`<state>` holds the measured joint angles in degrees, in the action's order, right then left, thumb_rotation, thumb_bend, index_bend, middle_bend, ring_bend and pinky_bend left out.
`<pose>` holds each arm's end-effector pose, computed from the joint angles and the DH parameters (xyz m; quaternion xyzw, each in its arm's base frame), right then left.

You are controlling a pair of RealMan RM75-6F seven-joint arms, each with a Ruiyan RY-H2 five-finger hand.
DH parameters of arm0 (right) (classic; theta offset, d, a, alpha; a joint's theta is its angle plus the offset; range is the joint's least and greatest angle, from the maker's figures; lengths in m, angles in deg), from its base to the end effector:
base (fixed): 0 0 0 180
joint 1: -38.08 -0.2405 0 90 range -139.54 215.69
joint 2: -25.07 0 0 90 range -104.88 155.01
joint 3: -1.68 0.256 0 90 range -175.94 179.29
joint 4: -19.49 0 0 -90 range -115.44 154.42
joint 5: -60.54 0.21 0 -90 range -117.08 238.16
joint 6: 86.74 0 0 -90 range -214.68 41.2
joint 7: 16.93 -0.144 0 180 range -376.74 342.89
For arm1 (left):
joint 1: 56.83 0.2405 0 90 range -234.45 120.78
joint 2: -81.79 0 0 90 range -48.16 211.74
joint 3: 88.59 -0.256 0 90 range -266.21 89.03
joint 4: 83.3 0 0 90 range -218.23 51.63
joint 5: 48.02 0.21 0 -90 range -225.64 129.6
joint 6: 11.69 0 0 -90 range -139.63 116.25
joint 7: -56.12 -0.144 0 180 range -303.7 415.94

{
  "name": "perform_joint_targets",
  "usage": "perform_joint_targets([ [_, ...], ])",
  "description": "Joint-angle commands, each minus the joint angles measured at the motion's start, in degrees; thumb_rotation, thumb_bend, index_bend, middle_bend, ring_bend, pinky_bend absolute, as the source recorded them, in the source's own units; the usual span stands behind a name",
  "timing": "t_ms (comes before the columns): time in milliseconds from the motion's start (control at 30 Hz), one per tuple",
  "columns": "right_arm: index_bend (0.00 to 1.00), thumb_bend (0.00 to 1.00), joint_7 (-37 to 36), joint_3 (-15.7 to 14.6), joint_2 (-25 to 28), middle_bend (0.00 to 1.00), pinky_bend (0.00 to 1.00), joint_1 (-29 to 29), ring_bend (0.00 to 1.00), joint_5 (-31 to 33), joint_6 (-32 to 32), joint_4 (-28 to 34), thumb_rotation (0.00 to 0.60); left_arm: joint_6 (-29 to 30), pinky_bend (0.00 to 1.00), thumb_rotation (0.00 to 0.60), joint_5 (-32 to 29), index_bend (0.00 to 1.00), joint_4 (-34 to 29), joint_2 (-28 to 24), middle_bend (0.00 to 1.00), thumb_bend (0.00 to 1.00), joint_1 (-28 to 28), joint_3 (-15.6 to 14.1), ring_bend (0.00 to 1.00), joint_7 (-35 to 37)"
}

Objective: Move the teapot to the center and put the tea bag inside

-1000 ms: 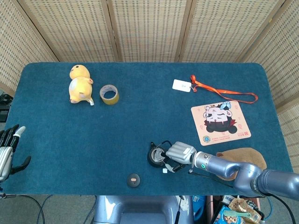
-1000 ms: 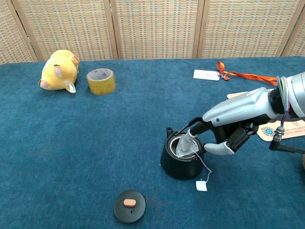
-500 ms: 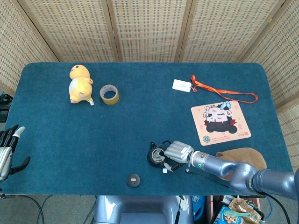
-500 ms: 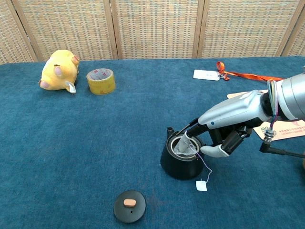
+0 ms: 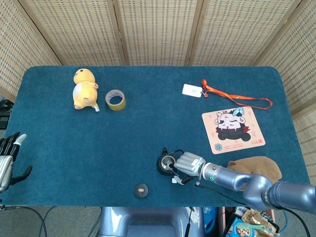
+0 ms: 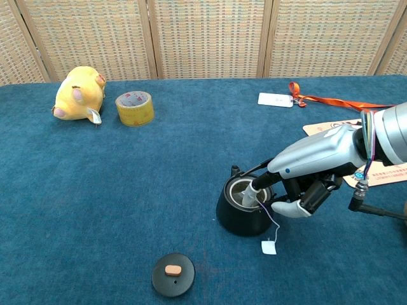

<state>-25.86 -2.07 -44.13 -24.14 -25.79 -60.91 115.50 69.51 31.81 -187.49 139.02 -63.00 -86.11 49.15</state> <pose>-0.1186 -0.3117 0.0009 0.9192 -0.3148 0.1696 0.1651 -0.2917 0.1823 0.1724 -0.5947 -0.4162 -0.3451 0.5950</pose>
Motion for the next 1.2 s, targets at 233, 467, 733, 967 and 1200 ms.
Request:
perform_joint_targets([
  [233, 0.18, 0.77, 0.96, 1.21, 1.76, 1.0, 1.0, 0.16, 1.0, 0.7, 0.7, 1.64, 0.183, -0.04, 0.0, 0.6, 0.03, 0.03, 0.1, 0.05, 0.0, 0.35, 0.01, -0.03, 0.0, 0.07],
  [467, 0.18, 0.77, 1.75, 1.89, 2.5, 1.0, 1.0, 0.77, 1.0, 1.65, 1.44, 1.59, 0.179, 0.01, 0.0, 0.6, 0.0, 0.03, -0.03, -0.1, 0.0, 0.35, 0.08, -0.01, 0.0, 0.17],
  [733, 0.18, 0.77, 1.52, 3.13, 5.98, 1.0, 1.0, 3.06, 1.0, 2.48, 5.56, 3.58, 0.176, 0.49, 0.0, 0.6, 0.05, 0.03, -0.4, -0.21, 0.0, 0.35, 0.17, 0.21, 0.0, 0.06],
  [967, 0.11, 0.77, 1.61, 4.18, 8.87, 0.95, 1.0, 7.73, 1.0, 3.21, 13.21, 4.63, 0.019, 0.96, 0.0, 0.6, 0.05, 0.03, -0.76, -0.29, 0.0, 0.35, 0.33, 0.38, 0.0, -0.11],
  [1200, 0.08, 0.77, 4.48, 5.2, 10.08, 0.78, 0.88, 13.6, 0.84, 6.39, 21.53, 5.29, 0.0, 2.27, 0.0, 0.6, 0.17, 0.03, -0.94, 0.11, 0.0, 0.35, 0.64, 0.84, 0.0, -0.43],
])
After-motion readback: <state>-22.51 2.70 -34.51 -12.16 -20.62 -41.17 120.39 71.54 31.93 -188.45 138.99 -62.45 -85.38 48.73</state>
